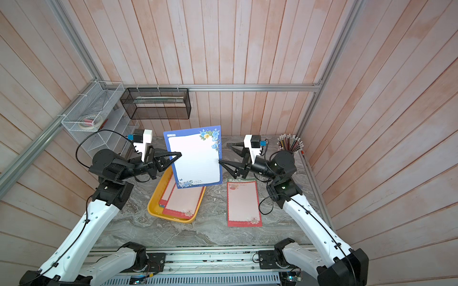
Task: Take out the stationery paper from the storage box
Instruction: Pick up the stationery paper from the storage box, then place the stationery paper at the center of the board.
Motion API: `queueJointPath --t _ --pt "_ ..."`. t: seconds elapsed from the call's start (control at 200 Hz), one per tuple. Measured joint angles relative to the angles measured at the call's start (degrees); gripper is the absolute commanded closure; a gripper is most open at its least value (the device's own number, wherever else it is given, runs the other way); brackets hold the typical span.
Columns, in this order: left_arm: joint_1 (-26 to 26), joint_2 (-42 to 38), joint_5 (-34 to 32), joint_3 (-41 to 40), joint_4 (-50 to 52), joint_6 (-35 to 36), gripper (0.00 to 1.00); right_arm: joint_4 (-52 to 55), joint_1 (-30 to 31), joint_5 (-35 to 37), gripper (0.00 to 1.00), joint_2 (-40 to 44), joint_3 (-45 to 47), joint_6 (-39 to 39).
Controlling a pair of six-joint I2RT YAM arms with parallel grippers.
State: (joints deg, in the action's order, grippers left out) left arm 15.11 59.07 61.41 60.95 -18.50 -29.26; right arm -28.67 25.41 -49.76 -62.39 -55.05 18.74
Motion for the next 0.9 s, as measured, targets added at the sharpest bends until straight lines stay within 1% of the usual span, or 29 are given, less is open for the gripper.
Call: queueJointPath --t 0.125,0.22,0.345,0.415,0.43,0.445,0.48,0.485,0.495,0.505,0.54,0.57,0.59,0.61,0.63,0.655,0.68,0.76,0.78,0.805,0.895 --pt "0.0 0.0 0.5 -0.5 -1.8 -2.0 1.0 -4.6 0.9 -2.6 0.27 -3.2 0.1 4.3" --pt "0.0 0.0 0.6 -0.9 -2.5 -2.8 1.0 -6.3 3.3 -4.0 0.36 -5.6 -0.1 5.7" --pt "0.0 0.0 0.5 -1.4 -2.5 -3.4 1.0 -6.8 6.8 -5.4 0.54 -8.5 -1.0 6.9" --pt "0.0 0.0 0.4 -1.5 -2.3 -3.3 1.0 -7.5 7.6 -5.7 0.65 -9.1 -1.0 7.9" --pt "0.0 0.0 0.3 -1.5 -2.3 -3.3 1.0 -7.5 7.6 -5.8 0.69 -9.2 -1.0 8.5" --pt "0.0 0.0 0.3 -1.5 -2.2 -3.3 1.0 -7.7 7.7 -5.8 0.7 -9.2 -1.0 8.3" --pt "0.0 0.0 0.2 -1.5 -1.9 -3.2 1.0 -8.5 7.8 -5.8 0.79 -9.2 -1.0 8.9" --pt "0.0 0.0 0.1 -1.5 -1.8 -3.1 1.0 -8.8 7.8 -5.9 0.79 -9.2 -1.0 9.1" --pt "0.0 0.0 0.1 -1.5 -1.8 -3.1 1.0 -8.9 7.8 -5.9 0.83 -9.2 -1.0 9.6" --pt "0.0 0.0 0.1 -1.5 -1.7 -3.1 1.0 -8.9 7.8 -5.9 0.84 -9.2 -1.0 9.6" --pt "0.0 -0.1 0.1 -1.5 -1.4 -2.9 1.0 -9.7 7.8 -5.8 0.95 -9.2 -1.0 10.1" --pt "0.0 -0.1 -0.1 -1.5 -1.1 -2.7 1.0 -10.3 7.8 -5.8 1.0 -9.1 -0.9 10.6" --pt "0.0 -0.2 -0.2 -1.6 -0.9 -2.5 1.0 -10.6 7.8 -5.7 1.0 -9.1 -0.9 10.4" --pt "0.0 -0.3 -0.2 -1.6 -0.7 -2.4 0.95 -10.5 7.8 -5.6 1.0 -9.1 -0.9 10.8" --pt "0.0 -0.4 -0.3 -1.6 -0.5 -2.1 0.81 -10.7 7.8 -5.6 1.0 -9.0 -0.8 11.2" --pt "0.0 -0.5 -0.4 -1.6 -0.3 -1.5 0.61 -10.7 7.8 -5.4 1.0 -8.9 -0.7 11.3" --pt "0.0 -0.6 -0.6 -1.7 -0.1 -1.5 0.45 -10.6 7.8 -5.2 1.0 -8.8 -0.6 11.3" --pt "0.0 -1.5 -1.8 -2.0 0.9 -0.4 0.13 -9.8 7.8 -4.2 1.0 -8.1 -0.1 11.3" --pt "0.0 -1.7 -2.1 -2.1 1.1 -0.2 0.08 -9.3 7.8 -3.9 1.0 -8.0 -0.1 11.3" --pt "0.0 -2.0 -2.6 -2.3 1.3 0.2 0.04 -8.5 7.6 -3.6 1.0 -7.7 -0.1 11.3" --pt "0.0 -3.6 -5.4 -3.1 2.3 2.1 0.0 -4.5 6.6 -2.6 1.0 -6.7 -0.1 11.8"
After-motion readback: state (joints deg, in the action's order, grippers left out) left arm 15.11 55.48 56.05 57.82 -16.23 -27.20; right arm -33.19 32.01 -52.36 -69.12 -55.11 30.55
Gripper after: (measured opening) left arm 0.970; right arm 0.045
